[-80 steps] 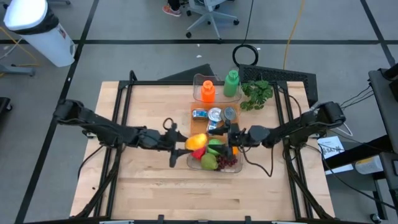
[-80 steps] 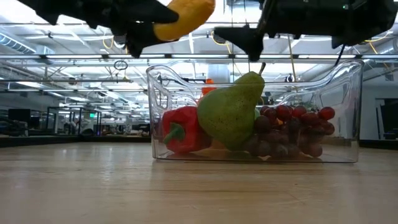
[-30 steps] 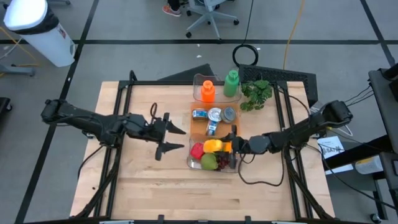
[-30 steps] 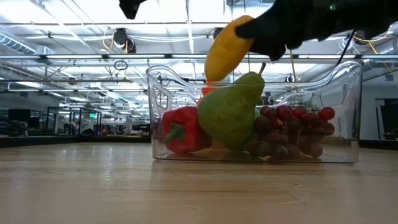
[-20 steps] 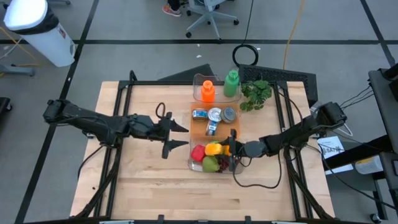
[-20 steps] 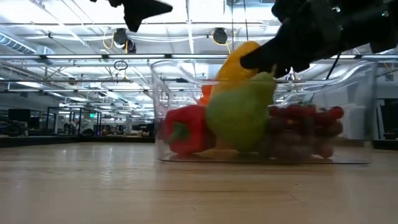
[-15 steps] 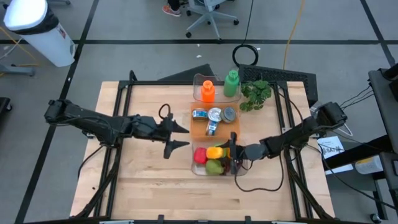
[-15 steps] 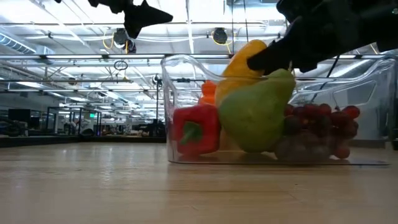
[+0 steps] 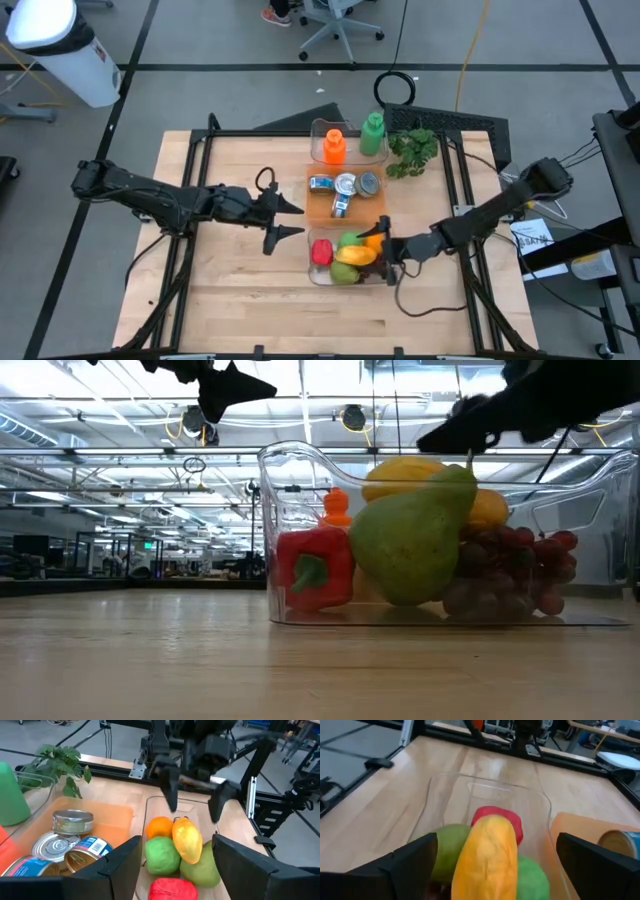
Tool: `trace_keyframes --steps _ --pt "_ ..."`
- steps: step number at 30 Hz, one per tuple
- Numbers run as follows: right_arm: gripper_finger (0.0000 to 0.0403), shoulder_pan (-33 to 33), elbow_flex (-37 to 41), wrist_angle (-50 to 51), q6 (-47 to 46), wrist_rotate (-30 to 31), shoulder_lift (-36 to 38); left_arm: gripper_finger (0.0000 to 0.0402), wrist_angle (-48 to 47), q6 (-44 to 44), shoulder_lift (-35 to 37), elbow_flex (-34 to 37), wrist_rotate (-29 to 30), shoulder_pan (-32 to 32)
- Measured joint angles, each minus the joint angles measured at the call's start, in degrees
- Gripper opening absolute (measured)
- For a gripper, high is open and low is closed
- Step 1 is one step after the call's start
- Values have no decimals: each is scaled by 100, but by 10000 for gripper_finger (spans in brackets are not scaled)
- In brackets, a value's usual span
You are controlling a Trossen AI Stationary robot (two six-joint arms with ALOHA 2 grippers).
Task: Pick & Place Food Item
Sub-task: Return to Home Position
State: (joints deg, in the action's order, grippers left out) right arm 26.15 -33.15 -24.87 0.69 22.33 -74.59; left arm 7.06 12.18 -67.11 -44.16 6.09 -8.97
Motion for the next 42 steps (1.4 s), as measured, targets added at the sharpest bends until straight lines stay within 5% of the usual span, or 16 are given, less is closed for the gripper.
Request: trace_keyframes --steps 6,16,20,24,31,42 --pt "387 188 -4 1354 -126 2 1390 247 -513 -125 450 0 -6 0" --pt "388 324 -4 3083 -357 7 4452 264 -2689 -1765 2641 -4 431 7" --pt "385 324 -4 4306 -198 21 5517 265 -3169 -1766 3177 79 453 7" --pt "386 322 230 5000 -627 24 6233 259 -2753 -1958 3528 694 461 7" --pt "387 322 1043 4524 -689 26 6905 251 -1119 -1576 4526 2431 455 413" --pt "388 317 1456 4327 -625 191 7427 268 -1008 -853 6687 3790 -57 1300"
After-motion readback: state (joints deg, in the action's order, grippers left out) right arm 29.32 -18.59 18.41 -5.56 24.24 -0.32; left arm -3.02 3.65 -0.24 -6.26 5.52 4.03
